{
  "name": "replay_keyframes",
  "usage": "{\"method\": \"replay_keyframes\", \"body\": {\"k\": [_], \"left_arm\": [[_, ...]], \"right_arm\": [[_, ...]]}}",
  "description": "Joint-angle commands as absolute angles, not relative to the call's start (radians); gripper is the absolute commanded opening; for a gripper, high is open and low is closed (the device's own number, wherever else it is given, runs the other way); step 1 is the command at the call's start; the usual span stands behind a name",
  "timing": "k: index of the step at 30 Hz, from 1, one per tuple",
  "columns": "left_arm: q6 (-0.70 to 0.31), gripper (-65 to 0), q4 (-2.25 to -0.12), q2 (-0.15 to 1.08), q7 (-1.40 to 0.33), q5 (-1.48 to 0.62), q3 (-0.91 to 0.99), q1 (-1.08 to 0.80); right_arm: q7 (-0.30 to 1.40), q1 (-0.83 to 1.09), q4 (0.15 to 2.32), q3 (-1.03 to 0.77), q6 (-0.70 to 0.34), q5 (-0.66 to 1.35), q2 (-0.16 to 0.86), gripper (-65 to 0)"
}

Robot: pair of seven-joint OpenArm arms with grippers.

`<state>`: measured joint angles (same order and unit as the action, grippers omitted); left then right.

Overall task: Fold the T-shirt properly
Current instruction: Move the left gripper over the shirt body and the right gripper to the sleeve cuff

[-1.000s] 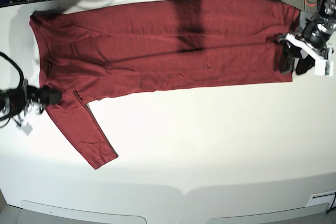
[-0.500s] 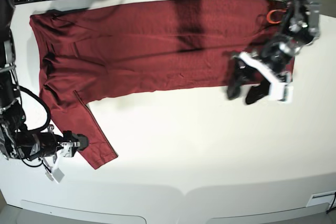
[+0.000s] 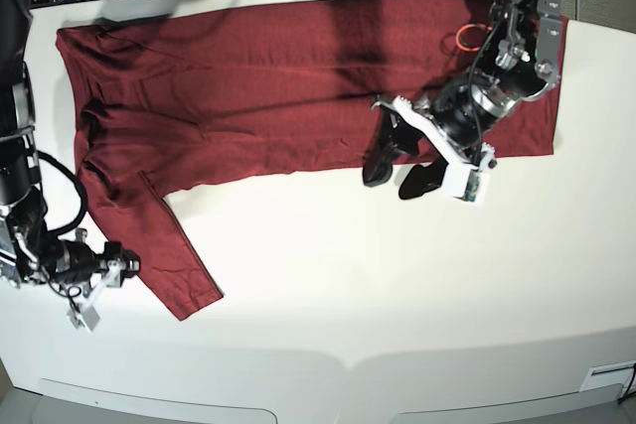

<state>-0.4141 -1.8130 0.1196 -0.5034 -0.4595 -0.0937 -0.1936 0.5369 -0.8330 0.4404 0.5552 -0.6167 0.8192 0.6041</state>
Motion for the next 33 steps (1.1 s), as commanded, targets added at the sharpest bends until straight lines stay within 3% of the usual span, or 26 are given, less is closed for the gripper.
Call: {"method": "replay_keyframes", "body": {"k": [1, 8, 33], "left_arm": [[-0.418, -33.0, -1.832, 0.122, -0.485, -0.471, -0.093, -0.183], [-0.418, -33.0, -1.832, 0.123, -0.486, -0.471, -0.093, -0.182], [-0.418, -33.0, -1.832, 0.123, -0.502, -0.471, -0.093, -0.183]], "right_arm": [[0.505, -0.87, 0.423, 0.547, -0.619, 0.789, 0.607, -39.3], [0.382, -0.87, 0.324, 0.547, -0.57, 0.572, 0.569, -39.3], [0.363, -0.839, 0.32, 0.547, -0.455, 0.395, 0.563, -39.3]]}}
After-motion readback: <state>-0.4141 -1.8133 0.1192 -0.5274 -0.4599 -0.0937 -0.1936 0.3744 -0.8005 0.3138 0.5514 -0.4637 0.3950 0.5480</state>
